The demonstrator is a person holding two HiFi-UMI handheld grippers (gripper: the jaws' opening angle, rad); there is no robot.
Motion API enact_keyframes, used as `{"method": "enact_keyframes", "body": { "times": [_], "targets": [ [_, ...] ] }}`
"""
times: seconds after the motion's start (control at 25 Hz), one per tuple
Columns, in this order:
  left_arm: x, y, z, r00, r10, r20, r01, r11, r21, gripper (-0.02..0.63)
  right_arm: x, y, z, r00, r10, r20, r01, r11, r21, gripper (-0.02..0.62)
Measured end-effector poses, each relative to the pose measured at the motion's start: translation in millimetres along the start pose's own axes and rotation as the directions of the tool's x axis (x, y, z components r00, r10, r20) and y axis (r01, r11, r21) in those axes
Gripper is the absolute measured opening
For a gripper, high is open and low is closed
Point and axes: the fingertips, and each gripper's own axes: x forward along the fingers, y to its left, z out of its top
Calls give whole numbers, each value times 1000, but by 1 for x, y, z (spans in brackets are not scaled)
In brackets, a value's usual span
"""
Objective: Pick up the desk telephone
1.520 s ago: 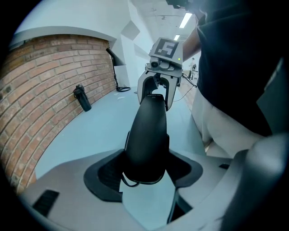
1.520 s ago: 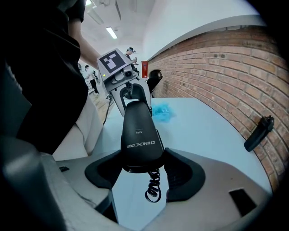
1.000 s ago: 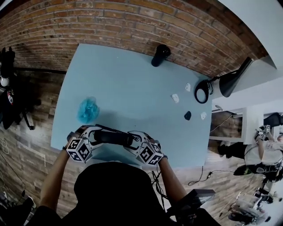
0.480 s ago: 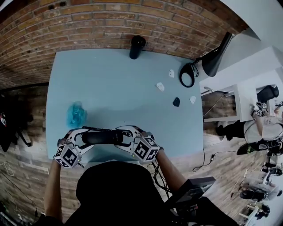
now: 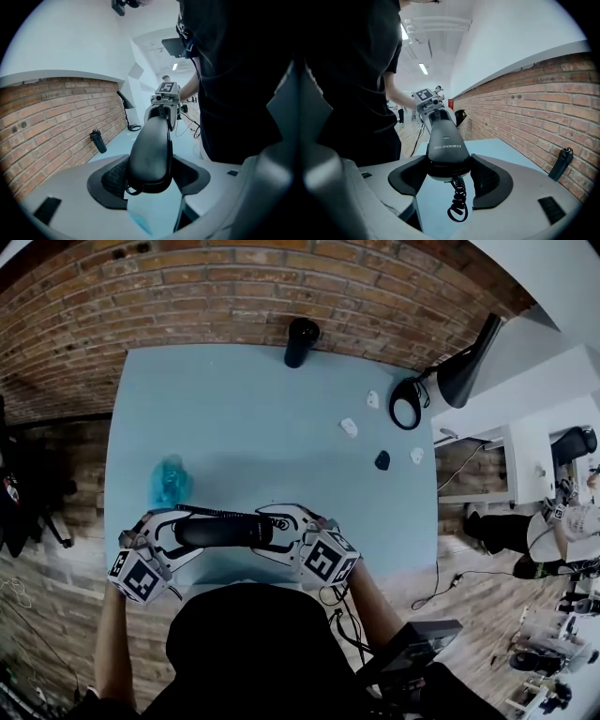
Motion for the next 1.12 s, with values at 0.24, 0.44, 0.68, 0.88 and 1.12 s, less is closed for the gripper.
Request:
{"method": "enact_keyframes", "body": {
  "times": [0.24,0.44,0.68,0.88,1.12],
  "targets": [
    [-15,9,21,999,9,50,-8,1000,-12,295,-12,-4,32,998,-6,60,7,1000,-16,288],
    [-25,14,34,996,23,82,-22,1000,-10,295,-15,-4,48,997,-10,79,12,999,-33,288],
    [-32,14,36,995,13,100,-9,999,-38,295,-16,-3,63,991,-4,131,7,1000,-26,288],
    [-43,16,50,988,25,151,-16,998,-58,295,-24,-2,88,983,4,185,7,998,-55,288],
    [-58,21,70,977,36,211,-28,999,-43,295,-31,1,112,977,26,214,-7,996,-90,288]
  ]
}}
